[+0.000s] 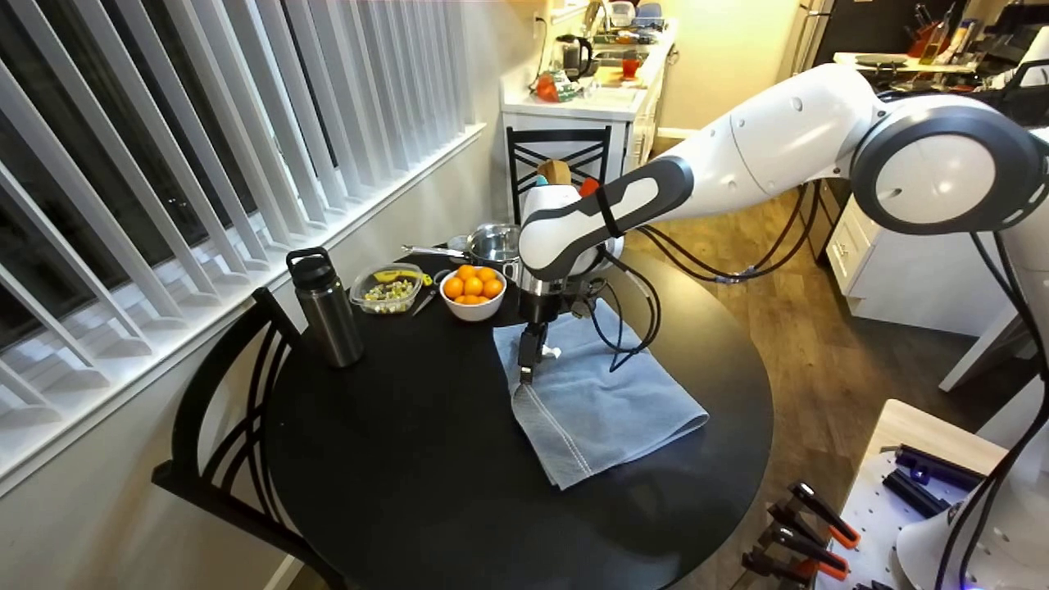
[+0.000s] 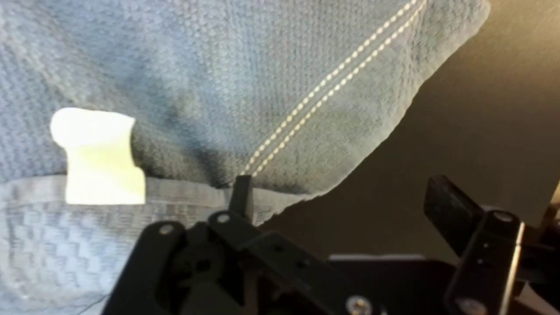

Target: Fold the towel's length in half

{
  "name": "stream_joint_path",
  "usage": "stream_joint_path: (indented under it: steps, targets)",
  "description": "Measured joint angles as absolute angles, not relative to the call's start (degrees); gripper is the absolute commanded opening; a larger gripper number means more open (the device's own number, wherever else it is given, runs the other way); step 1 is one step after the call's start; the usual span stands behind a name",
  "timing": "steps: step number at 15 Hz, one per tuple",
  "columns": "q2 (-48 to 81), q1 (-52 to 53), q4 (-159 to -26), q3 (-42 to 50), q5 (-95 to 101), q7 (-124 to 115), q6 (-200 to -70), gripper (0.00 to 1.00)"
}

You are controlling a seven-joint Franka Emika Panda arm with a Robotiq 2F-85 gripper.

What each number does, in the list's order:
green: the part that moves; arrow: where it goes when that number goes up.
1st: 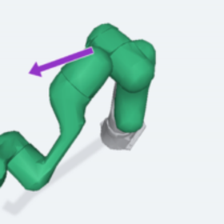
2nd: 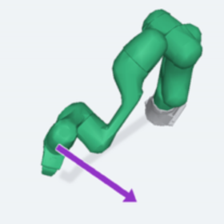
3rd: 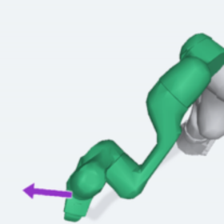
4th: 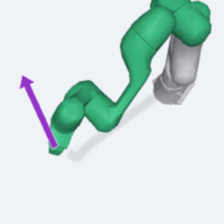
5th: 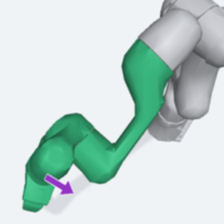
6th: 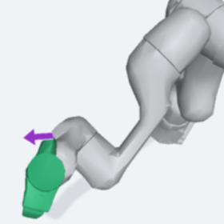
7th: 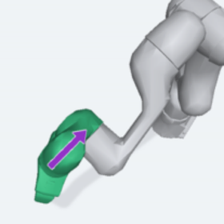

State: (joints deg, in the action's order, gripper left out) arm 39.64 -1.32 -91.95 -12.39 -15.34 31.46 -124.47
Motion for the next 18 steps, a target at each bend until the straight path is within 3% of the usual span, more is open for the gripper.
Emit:
stream_joint_path:
  steps: [10,18]
  targets:
    - [38.6,-11.1,-95.0,-12.1,-24.8,30.6,-128.2,1.00]
    - [40.6,-13.2,-94.5,-12.3,-32.2,30.6,-129.8,1.00]
